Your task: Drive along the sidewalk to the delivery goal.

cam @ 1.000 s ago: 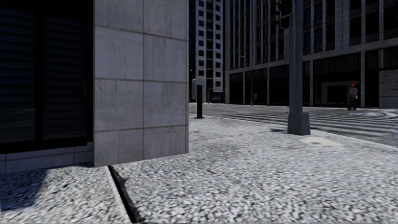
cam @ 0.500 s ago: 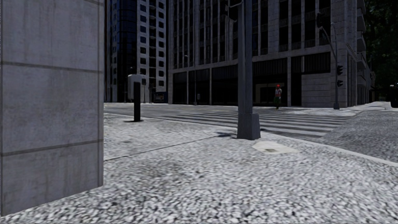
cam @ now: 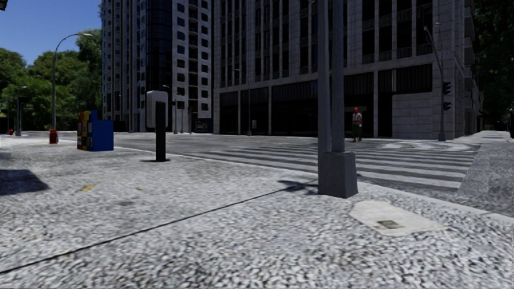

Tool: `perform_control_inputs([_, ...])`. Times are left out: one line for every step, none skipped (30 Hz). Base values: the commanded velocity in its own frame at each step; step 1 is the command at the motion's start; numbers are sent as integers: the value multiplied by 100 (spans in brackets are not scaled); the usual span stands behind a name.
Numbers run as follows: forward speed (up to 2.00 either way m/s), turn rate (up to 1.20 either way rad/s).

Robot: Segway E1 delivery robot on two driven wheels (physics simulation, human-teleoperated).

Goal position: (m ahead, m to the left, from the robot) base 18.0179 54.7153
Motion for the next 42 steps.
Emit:
perform_control_inputs([200,36])
perform_control_inputs([200,41])
perform_control_inputs([200,50])
perform_control_inputs([200,55])
perform_control_inputs([200,56])
perform_control_inputs([200,56])
perform_control_inputs([200,57])
perform_control_inputs([200,57])
perform_control_inputs([200,57])
perform_control_inputs([200,57])
perform_control_inputs([200,57])
perform_control_inputs([200,56])
perform_control_inputs([200,56])
perform_control_inputs([200,56])
perform_control_inputs([200,56])
perform_control_inputs([200,56])
perform_control_inputs([200,56])
perform_control_inputs([200,56])
perform_control_inputs([200,56])
perform_control_inputs([200,56])
perform_control_inputs([200,56])
perform_control_inputs([200,56])
perform_control_inputs([200,56])
perform_control_inputs([200,56])
perform_control_inputs([200,56])
perform_control_inputs([200,56])
perform_control_inputs([200,56])
perform_control_inputs([200,56])
perform_control_inputs([200,56])
perform_control_inputs([200,56])
perform_control_inputs([200,56])
perform_control_inputs([200,56])
perform_control_inputs([200,56])
perform_control_inputs([200,56])
perform_control_inputs([200,56])
perform_control_inputs([200,56])
perform_control_inputs([200,56])
perform_control_inputs([200,56])
perform_control_inputs([200,56])
perform_control_inputs([200,55])
perform_control_inputs([200,55])
perform_control_inputs([200,55])
